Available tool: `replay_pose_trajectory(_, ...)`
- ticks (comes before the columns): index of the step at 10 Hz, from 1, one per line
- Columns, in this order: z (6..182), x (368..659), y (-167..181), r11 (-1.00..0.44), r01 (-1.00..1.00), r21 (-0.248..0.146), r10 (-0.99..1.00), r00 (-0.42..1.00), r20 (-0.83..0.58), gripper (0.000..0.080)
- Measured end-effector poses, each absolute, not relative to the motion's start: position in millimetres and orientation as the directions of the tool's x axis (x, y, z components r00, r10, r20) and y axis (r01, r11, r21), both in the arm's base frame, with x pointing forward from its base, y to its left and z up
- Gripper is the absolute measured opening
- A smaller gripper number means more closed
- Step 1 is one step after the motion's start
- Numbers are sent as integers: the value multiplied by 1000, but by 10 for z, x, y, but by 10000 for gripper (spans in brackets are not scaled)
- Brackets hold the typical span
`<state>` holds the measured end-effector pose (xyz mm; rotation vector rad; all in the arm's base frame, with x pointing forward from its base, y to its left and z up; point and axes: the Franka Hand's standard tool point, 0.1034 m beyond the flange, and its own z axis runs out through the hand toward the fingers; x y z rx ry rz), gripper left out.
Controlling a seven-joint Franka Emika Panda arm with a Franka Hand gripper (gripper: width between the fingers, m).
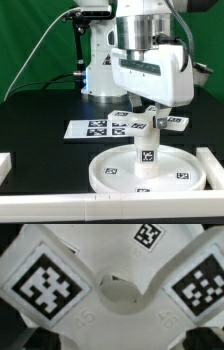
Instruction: Assemble round table
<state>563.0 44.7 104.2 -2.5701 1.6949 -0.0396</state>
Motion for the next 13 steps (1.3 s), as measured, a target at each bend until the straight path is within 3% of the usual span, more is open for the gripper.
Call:
replay_pose_trajectory(2,1169,5659,481,-580,-810,-82,-813,583,-5,644)
replay_pose_trajectory(4,1255,5703,411,-838,-537,-93,-542,840,38,649)
replay_pose_trajectory(6,1244,5698,442,-959,-273,-78,-278,959,62,649)
replay_pose_trajectory(10,1237,5697,413,-999,1,-47,-3,997,80,649)
replay_pose_trajectory(13,1220,5706,413,-944,331,19,331,942,57,649)
